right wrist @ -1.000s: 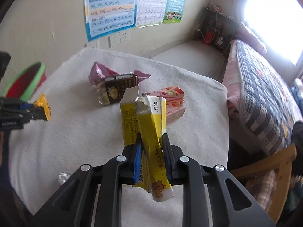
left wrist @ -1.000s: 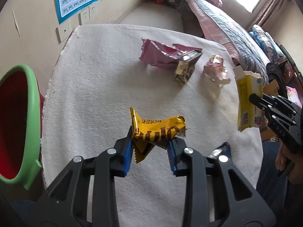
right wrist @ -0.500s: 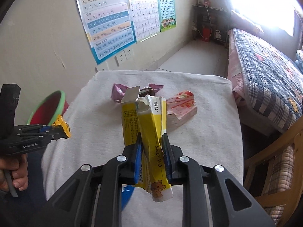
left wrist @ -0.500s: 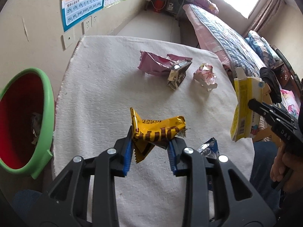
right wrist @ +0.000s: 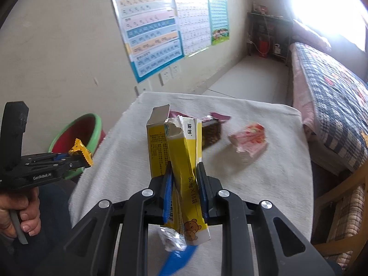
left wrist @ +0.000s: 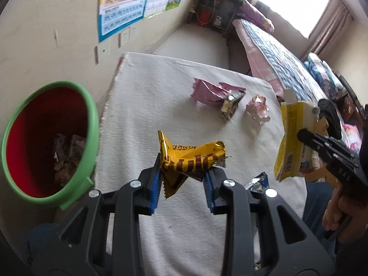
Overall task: Collect trash
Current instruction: 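Carry the yellow wrapper and yellow box over the red bucket and release both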
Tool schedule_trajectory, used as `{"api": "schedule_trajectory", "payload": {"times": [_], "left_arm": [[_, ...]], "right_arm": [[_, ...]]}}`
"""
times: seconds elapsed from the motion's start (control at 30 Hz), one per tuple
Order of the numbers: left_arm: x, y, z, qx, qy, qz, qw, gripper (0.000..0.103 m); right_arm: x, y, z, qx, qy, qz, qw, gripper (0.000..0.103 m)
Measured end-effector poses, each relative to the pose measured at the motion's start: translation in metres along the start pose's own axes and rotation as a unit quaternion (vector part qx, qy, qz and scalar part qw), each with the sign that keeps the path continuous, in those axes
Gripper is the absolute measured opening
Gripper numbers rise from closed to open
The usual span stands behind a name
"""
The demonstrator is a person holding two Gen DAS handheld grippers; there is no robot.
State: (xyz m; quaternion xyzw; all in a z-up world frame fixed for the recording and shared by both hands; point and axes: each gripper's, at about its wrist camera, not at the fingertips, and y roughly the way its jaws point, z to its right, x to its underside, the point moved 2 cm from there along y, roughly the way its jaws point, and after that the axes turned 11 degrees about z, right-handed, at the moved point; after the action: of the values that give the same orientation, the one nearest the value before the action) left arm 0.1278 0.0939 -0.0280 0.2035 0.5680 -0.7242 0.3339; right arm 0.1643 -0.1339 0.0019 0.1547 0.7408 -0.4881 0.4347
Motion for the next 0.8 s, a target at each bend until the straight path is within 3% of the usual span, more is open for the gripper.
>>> {"api": "schedule_trajectory", "payload": {"times": [0.8], "left_arm": [[-0.017, -0.068, -0.132, -0.092, -0.087, 0.056, 0.9904, 0.030]], "right_arm": [[-0.050, 0.051, -0.155, -0.122, -0.052, 0.013, 0.991, 0.020]]}}
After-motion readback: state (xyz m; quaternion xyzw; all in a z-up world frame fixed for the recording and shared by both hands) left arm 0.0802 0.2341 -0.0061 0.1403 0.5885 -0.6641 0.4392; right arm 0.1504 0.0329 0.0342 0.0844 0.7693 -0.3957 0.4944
